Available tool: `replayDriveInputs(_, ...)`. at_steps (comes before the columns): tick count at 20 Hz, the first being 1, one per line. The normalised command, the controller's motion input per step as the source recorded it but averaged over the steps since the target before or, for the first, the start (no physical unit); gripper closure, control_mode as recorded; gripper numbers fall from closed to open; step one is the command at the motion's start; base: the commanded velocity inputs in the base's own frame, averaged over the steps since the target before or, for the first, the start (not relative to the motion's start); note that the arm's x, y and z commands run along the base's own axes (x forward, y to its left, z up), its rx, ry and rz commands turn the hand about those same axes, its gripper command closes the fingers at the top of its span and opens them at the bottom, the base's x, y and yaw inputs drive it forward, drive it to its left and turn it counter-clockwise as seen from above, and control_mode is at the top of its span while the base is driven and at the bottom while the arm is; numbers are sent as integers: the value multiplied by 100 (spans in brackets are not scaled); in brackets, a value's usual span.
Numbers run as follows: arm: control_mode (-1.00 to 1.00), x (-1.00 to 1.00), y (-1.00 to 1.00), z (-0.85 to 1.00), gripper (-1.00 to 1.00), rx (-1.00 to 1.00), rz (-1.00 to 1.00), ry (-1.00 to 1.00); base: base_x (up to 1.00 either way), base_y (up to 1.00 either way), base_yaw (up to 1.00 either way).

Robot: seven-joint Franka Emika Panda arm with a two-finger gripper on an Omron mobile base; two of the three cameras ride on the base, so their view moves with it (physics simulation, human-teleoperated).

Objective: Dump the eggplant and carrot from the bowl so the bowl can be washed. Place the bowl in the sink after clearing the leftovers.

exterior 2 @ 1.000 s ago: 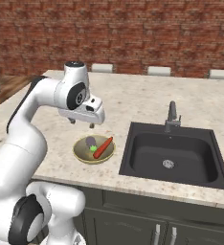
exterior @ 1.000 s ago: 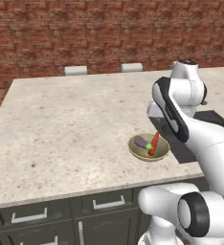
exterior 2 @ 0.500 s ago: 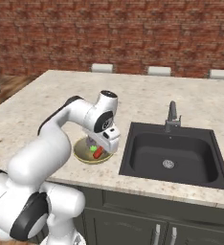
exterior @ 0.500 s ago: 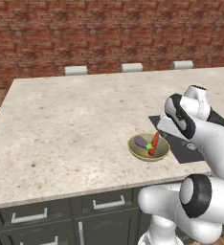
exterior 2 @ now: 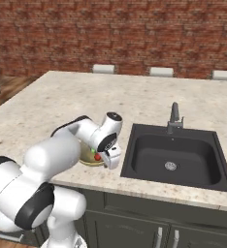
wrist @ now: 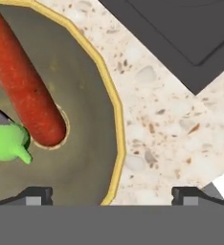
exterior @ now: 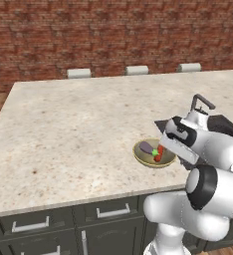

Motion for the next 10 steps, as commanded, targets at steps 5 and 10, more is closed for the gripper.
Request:
replayDriveInputs(5,-100,22,0,-23,-100,7,-2,0,0,0,0)
replayDriveInputs(10,-100,16,0,-38,-100,0,-1,0,0,0,0)
